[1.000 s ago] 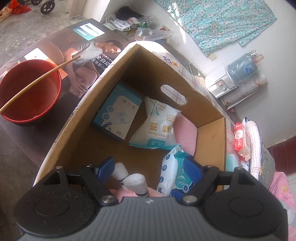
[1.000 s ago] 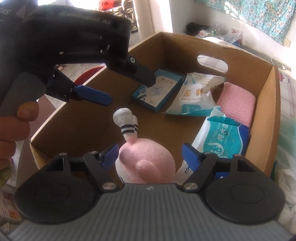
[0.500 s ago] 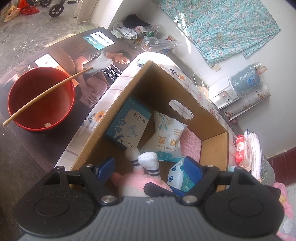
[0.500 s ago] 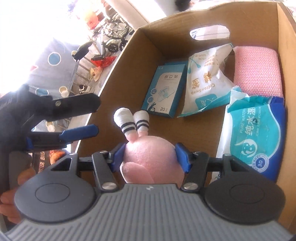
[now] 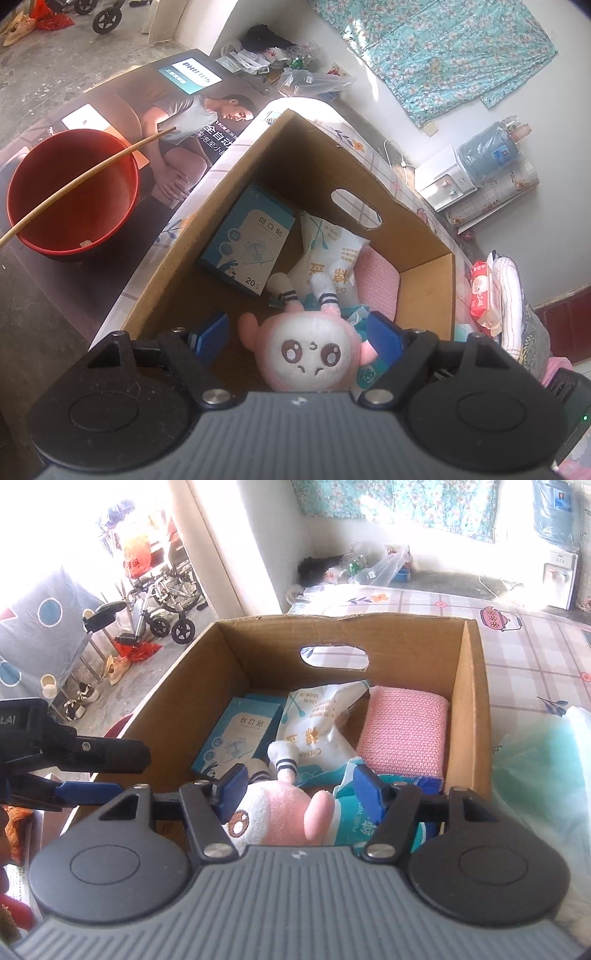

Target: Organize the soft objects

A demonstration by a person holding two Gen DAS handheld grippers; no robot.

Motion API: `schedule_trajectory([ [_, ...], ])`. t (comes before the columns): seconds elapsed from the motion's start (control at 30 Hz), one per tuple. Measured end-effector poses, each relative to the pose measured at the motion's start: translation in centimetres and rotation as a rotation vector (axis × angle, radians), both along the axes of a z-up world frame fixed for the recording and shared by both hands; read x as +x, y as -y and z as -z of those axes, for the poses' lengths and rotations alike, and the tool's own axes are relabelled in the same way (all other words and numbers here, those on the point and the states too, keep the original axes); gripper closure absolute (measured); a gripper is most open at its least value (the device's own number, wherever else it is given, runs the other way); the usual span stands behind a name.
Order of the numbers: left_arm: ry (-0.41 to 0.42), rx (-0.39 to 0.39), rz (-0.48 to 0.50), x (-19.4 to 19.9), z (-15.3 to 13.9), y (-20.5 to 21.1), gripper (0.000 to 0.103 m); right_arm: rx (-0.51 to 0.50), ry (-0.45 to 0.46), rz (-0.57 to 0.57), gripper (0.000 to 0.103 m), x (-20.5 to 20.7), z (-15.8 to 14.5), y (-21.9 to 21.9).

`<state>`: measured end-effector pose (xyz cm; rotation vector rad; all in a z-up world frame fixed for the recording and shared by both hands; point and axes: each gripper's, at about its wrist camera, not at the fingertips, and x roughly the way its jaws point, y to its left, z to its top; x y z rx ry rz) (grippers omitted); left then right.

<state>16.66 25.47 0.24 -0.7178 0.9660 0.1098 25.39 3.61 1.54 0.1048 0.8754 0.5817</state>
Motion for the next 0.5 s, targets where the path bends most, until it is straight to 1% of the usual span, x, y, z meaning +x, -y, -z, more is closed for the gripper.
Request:
schedule_trajectory([
  [0.13, 0.019, 0.016, 0.035, -0.2, -0.8, 1.4, 0.02, 0.08, 0.026, 0.024, 0.04, -2.0, -1.6, 3.2],
  [0.27, 0.046, 0.017, 0.114, -0.3, -1.8, 4.1, 0.018, 0.161, 0.064, 0.071, 0.037, -4.8, -3.1, 7.4],
  [0.4, 0.081, 0.043, 0.235, -0.1, -3.0, 8.5, 0.016, 0.227, 0.107, 0.181, 0.035, -7.6, -4.1, 13.4],
  [0.5, 0.112, 0.066, 0.35, 0.4, -3.9, 13.3, 0.015, 0.252, 0.14, 0.289, 0.034, -9.1, -4.4, 18.6],
])
